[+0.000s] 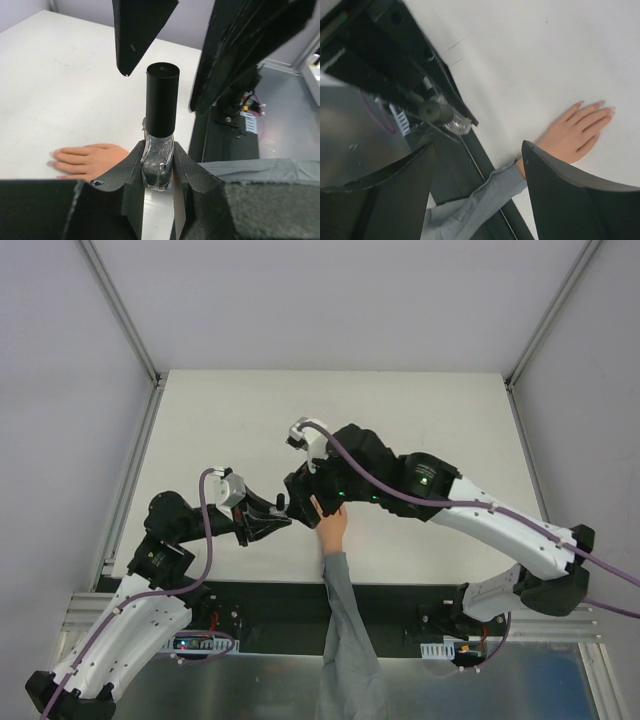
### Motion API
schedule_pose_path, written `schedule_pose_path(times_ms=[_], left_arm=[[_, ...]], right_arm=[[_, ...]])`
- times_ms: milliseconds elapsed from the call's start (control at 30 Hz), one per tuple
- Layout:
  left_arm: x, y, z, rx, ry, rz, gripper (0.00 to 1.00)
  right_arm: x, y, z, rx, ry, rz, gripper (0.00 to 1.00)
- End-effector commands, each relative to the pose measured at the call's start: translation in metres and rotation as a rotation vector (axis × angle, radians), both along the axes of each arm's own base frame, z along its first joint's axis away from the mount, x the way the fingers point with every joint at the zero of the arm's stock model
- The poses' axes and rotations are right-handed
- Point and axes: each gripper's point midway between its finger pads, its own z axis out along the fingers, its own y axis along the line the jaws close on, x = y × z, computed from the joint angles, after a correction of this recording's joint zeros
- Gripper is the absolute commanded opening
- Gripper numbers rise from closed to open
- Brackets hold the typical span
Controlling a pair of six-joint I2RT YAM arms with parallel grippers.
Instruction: Paint the nails
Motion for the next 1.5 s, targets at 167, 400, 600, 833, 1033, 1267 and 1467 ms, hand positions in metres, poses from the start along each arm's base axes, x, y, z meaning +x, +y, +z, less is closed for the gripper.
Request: schedule_pose_path(times_ms=[167, 400, 600, 833, 1033, 1267, 1467], left_arm=[[-0.052, -0.007, 0.041, -0.099, -0.073, -0.307, 0.0], [-0.058, -0.007, 0.04, -0.097, -0.056, -0.352, 0.0], [-0.058, -0.008, 0.04, -0.097, -0.053, -0.354, 0.0], [-0.057, -0.008, 0.041, -0.101, -0.057, -0.347, 0.0], [-0.052, -0.008, 0.042, -0.107, -0.059, -0.313, 0.0], [-0.039, -0.006, 0.042, -0.112, -0.079, -0.21, 0.0], [0.013, 0.012, 0.043, -0.109, -0.117, 0.136, 0.0]], right_arm=[[-0.06, 0.0, 0.058, 0.332, -0.072, 0.634, 0.69], [-0.062, 0.017, 0.077, 0.38, -0.125, 0.762, 0.5], [-0.07, 0.023, 0.077, 0.405, -0.084, 0.843, 0.41], [-0.073, 0.024, 0.067, 0.396, -0.06, 0.863, 0.31], [-0.072, 0.024, 0.061, 0.388, -0.062, 0.849, 0.21], [-0.068, 0.029, 0.046, 0.339, -0.059, 0.774, 0.0], [-0.044, 0.045, 0.009, 0.243, -0.106, 0.397, 0.0]])
